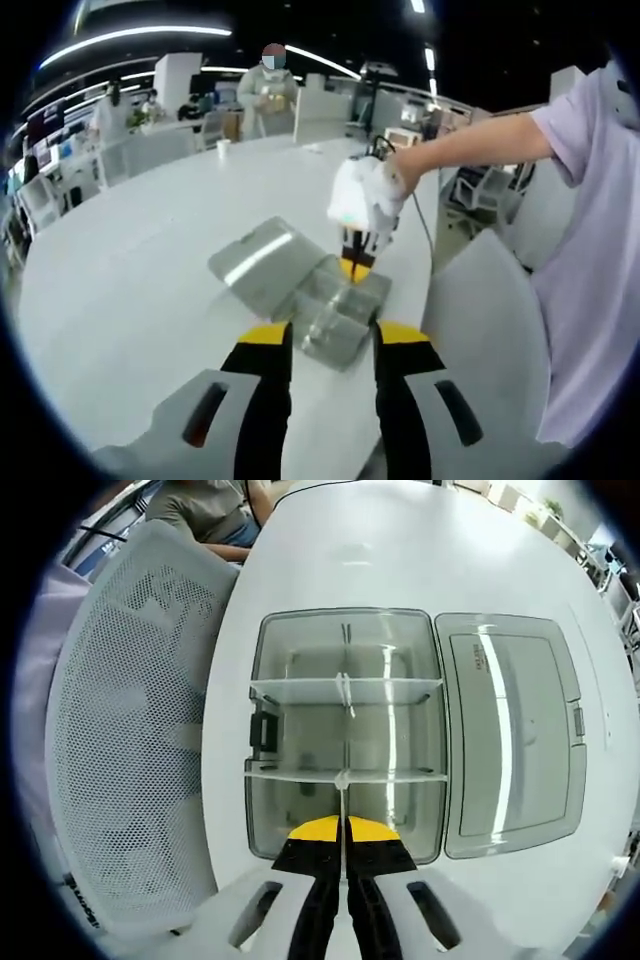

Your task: Insert the divider into the dual guide fixture by aligning both edges with the guide slots and pushing it downward to the bottom, including one-sided entry, uneven engagement, binding, and posture correction.

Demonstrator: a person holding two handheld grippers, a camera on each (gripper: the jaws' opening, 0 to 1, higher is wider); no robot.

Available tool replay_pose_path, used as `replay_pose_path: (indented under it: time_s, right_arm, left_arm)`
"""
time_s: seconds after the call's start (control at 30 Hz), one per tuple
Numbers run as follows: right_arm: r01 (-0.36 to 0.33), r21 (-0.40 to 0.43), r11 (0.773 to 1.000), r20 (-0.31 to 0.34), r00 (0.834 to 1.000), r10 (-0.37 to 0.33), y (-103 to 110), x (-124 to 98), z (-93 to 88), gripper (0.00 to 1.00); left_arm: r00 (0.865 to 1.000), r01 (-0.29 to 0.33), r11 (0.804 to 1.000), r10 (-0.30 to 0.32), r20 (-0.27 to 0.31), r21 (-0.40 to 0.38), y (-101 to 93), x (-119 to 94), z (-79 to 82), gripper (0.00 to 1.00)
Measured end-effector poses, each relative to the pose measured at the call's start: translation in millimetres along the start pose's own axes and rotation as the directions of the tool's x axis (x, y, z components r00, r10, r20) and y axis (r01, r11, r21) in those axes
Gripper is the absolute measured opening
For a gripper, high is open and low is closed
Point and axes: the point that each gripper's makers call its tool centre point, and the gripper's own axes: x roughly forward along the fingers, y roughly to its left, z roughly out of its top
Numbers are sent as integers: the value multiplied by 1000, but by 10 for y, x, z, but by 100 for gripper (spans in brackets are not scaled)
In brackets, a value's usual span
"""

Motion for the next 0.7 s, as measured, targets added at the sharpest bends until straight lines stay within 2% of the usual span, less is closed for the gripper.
replay_pose_path:
  time_s: [0.7]
  right_arm:
    - [-11, 9, 1000, 23, 1000, 11, 4, -22, 19, 0]
  left_arm:
    - [1000, -11, 1000, 11, -16, -5, -10, -57, -28, 30]
